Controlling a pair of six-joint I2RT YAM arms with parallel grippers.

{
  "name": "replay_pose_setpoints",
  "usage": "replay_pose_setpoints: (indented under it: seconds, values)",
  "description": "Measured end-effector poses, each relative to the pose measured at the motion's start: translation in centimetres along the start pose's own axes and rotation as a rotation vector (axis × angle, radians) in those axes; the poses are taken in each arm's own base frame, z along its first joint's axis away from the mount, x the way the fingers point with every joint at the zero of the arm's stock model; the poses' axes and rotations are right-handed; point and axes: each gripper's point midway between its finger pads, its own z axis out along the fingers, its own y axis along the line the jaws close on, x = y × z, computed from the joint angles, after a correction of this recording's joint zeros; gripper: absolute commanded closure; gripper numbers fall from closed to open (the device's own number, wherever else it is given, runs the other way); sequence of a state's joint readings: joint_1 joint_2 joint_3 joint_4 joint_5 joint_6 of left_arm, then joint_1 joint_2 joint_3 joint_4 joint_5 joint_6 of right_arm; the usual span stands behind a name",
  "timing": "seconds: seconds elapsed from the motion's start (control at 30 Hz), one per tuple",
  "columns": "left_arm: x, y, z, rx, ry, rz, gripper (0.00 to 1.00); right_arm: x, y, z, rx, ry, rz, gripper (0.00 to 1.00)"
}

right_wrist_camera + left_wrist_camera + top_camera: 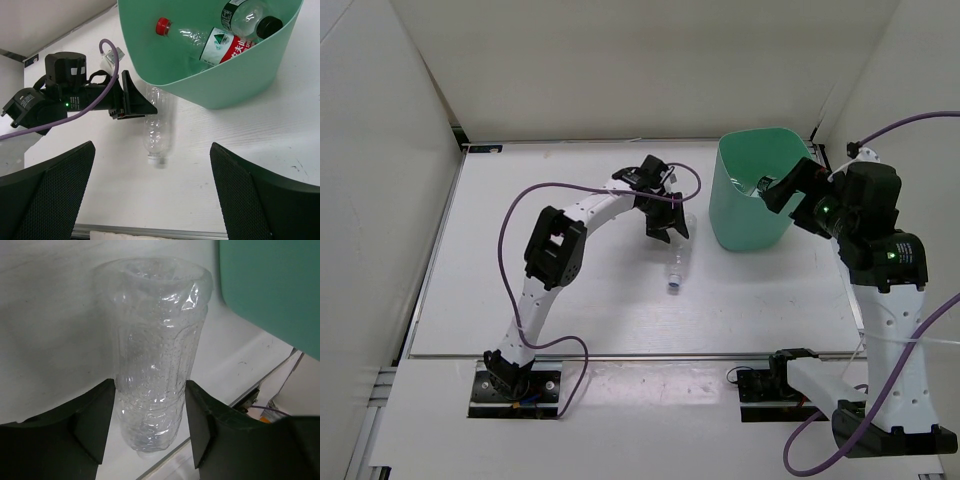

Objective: Put the plastic bottles in the bin

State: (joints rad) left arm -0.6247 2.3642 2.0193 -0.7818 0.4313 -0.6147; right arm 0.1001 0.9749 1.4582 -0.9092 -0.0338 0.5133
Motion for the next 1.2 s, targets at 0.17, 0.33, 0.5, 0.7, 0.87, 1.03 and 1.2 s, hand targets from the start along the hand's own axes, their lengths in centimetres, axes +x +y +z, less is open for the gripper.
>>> replay_pose_setpoints:
  seconds: [0.17,0.33,0.5,0.7,0.87,1.03,1.2]
  values:
    - [0.4,-0.3,0.1,0.019,0.015,-0.026,0.41,0.1,-0.2,0.0,0.008,0.001,0.0,0.01]
    - [-2.8,-2.1,-2.7,0.04,-0.078,-0.06,0.43,0.6,-1.2,-0.2,0.048,-0.01,0.001,0.01]
    - [-9.4,-6.9,-11.6,0.16,-0.329,-0.03,0.47,0.7,-2.3,-0.7,0.094,-0.032,0.001,0.01]
    - [-12.6,-10.9,-22.3,0.278,-0.556,0.015,0.52,0.4,-2.8,-1.4,0.123,-0.062,0.0,0.01]
    - [-13.3,-13.0,-25.1,0.335,-0.623,0.045,0.52,0.1,-3.1,-2.0,0.135,-0.088,0.0,0.01]
    - [-14.0,-13.6,-26.2,0.361,-0.659,0.038,0.52,0.0,-3.3,-2.5,0.145,-0.106,0.0,0.01]
    - [-15.2,-15.2,-28.6,0.426,-0.726,0.042,0.52,0.3,-4.1,-2.6,0.184,-0.1,0.0,0.01]
